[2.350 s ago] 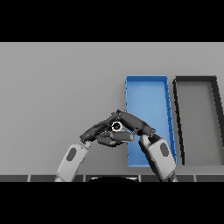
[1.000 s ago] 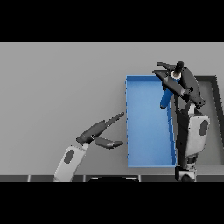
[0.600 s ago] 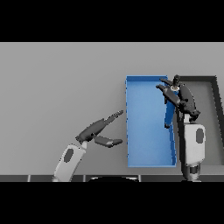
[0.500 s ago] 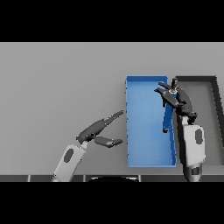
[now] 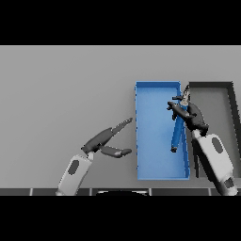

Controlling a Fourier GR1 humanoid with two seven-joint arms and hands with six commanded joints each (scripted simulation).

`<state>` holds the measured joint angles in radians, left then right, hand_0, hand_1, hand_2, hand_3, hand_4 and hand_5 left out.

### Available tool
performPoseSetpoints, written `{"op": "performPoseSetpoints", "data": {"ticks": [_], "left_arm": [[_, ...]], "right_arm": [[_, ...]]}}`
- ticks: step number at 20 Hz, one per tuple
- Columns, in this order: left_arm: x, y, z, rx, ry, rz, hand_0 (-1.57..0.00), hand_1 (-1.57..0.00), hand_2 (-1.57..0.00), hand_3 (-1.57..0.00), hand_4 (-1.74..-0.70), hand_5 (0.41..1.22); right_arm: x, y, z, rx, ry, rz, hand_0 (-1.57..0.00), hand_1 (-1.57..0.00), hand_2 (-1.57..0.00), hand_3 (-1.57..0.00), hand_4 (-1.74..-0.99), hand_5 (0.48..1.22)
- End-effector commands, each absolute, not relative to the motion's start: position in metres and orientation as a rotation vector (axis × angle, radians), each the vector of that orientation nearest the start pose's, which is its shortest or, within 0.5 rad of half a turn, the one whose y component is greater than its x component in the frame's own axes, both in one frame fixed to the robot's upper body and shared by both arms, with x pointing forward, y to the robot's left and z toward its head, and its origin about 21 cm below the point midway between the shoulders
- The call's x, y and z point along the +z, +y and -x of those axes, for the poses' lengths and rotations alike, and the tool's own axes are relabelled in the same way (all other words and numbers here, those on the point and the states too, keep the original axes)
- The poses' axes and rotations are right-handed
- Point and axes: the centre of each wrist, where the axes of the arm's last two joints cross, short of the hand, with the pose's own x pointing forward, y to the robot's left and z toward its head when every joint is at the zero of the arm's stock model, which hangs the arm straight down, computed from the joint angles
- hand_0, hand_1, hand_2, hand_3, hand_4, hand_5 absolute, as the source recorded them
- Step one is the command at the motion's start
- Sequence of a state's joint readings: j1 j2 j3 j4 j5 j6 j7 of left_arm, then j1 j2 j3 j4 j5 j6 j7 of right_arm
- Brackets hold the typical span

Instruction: Pick up the blue pipe and place it into the blue bin.

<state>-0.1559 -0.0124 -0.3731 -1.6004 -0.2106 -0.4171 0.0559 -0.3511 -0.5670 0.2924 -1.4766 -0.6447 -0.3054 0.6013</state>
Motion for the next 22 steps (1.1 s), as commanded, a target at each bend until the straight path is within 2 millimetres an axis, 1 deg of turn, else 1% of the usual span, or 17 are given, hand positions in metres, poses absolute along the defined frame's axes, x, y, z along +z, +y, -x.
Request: {"op": "performPoseSetpoints", "data": {"ticks": [1,2,3,4,6,8,9,11,12,15,18,19,22], "left_arm": [[0.041,0.117,-0.26,-0.883,-1.566,0.421,0.0,0.0,0.0,0.0,-0.92,0.493],[0.04,0.117,-0.26,-0.882,-1.566,0.425,0.0,0.0,0.0,0.0,-0.92,0.493],[0.041,0.118,-0.257,-0.877,-1.565,0.433,0.0,0.0,0.0,0.0,-0.93,0.494],[0.039,0.117,-0.256,-0.883,-1.566,0.437,0.0,0.0,0.0,0.0,-0.93,0.494],[0.041,0.118,-0.256,-0.879,-1.571,0.433,0.0,0.0,0.0,0.0,-0.93,0.494],[0.041,0.115,-0.257,-0.876,-1.565,0.432,0.0,0.0,0.0,0.0,-0.93,0.495],[0.039,0.115,-0.257,-0.879,-1.565,0.436,0.0,0.0,0.0,0.0,-0.93,0.496],[0.041,0.117,-0.258,-0.875,-1.566,0.431,0.0,0.0,0.0,0.0,-0.93,0.496],[0.04,0.113,-0.257,-0.877,-1.562,0.427,0.0,0.0,0.0,0.0,-0.93,0.496],[0.037,0.119,-0.257,-0.879,-1.564,0.425,0.0,0.0,0.0,0.0,-0.93,0.497],[0.043,0.119,-0.259,-0.869,-1.573,0.432,0.0,0.0,0.0,0.0,-0.93,0.495],[0.043,0.118,-0.26,-0.874,-1.566,0.424,0.0,0.0,0.0,0.0,-0.93,0.496],[0.042,0.115,-0.261,-0.873,-1.559,0.425,0.0,0.0,0.0,0.0,-0.93,0.495]], "right_arm": [[0.089,-0.266,-0.317,0.006,-1.005,-0.024,-0.87,-0.82,-0.79,-0.23,-1.405,1.137],[0.088,-0.266,-0.321,0.014,-0.965,-0.005,-0.69,-0.66,-0.63,-0.19,-1.37,1.125],[0.09,-0.262,-0.322,0.09,-0.968,0.006,-0.55,-0.52,-0.5,-0.15,-1.339,1.108],[0.093,-0.261,-0.32,0.173,-0.98,0.037,-0.44,-0.42,-0.4,-0.12,-1.307,1.068],[0.093,-0.26,-0.318,0.281,-0.966,0.089,-0.28,-0.27,-0.26,-0.08,-1.25,0.962],[0.09,-0.259,-0.315,0.395,-0.923,0.105,-0.18,-0.17,-0.16,-0.05,-1.219,0.87],[0.093,-0.258,-0.317,0.439,-0.906,0.117,-0.14,-0.14,-0.13,-0.04,-1.205,0.837],[0.091,-0.258,-0.316,0.488,-0.885,0.129,-0.09,-0.09,-0.08,-0.02,-1.175,0.788],[0.091,-0.258,-0.316,0.499,-0.876,0.138,-0.07,-0.07,-0.07,-0.02,-1.161,0.771],[0.087,-0.258,-0.314,0.529,-0.867,0.141,-0.04,-0.04,-0.03,-0.01,-1.11,0.736],[0.088,-0.256,-0.314,0.566,-0.878,0.142,-0.02,-0.02,-0.02,0.0,-1.084,0.714],[0.093,-0.253,-0.315,0.58,-0.882,0.143,-0.02,-0.02,-0.02,0.0,-1.084,0.713],[0.091,-0.258,-0.313,0.592,-0.876,0.135,-0.02,-0.02,-0.02,0.0,-1.084,0.714]]}}
